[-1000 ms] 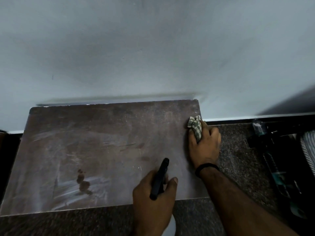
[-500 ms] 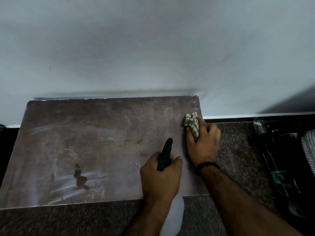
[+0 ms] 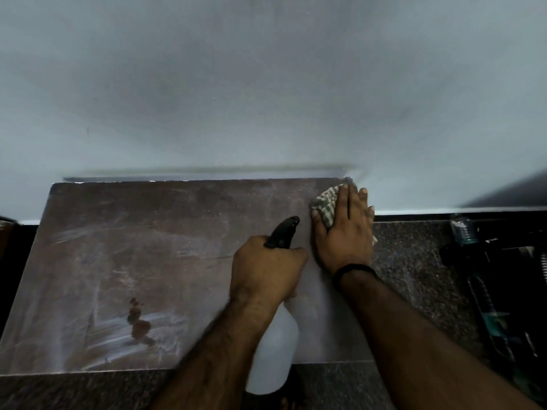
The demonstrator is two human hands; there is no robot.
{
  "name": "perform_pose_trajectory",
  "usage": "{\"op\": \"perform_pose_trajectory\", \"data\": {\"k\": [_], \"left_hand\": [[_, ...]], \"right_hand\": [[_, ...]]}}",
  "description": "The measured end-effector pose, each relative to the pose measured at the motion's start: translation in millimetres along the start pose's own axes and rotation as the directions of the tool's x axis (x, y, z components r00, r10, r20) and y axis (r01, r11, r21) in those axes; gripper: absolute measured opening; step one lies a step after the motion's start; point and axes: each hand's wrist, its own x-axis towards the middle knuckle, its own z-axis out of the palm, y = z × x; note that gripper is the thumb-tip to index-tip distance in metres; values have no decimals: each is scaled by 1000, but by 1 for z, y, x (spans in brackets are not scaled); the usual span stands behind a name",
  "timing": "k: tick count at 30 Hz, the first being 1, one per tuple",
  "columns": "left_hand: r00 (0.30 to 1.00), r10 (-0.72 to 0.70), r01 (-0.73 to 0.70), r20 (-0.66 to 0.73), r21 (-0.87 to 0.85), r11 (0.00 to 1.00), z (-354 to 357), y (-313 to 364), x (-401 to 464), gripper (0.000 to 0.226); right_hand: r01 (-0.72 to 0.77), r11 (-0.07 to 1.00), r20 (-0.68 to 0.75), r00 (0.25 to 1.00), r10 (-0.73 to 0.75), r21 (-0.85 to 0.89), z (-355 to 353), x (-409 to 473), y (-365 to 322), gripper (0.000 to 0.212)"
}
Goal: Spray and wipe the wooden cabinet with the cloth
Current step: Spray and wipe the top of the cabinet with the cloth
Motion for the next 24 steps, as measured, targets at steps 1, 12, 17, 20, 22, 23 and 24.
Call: {"op": "perform_pose_trajectory", "data": {"k": [1,12,17,20,22,23,24], "left_hand": [[1000,0,0,-5,29,1000,-3,0,3,18],[996,85,-85,7,218,972,-51,-2,13,19],[979,201,-205,44,242,948,-73,-4,18,21],[972,230,-235,50,226,945,-81,-5,14,31],[968,241,-250,64,230,941,-85,-7,11,30],[966,250,-260,71,236,936,-88,-9,10,26],[962,262,-273,78,240,932,-91,-11,10,20]], "right_hand": [[-23,1000,-10,1000,23,5,-1,6,2,81],[-71,995,-16,997,70,-76,-1,13,3,81],[211,971,160,968,-193,-107,24,-16,-61,75],[538,843,233,821,-521,-9,36,-42,-75,62],[594,804,273,778,-565,-29,24,-32,-50,60],[558,825,266,812,-520,-88,19,-23,-35,61],[454,878,234,880,-414,-154,13,-11,-20,64]]}}
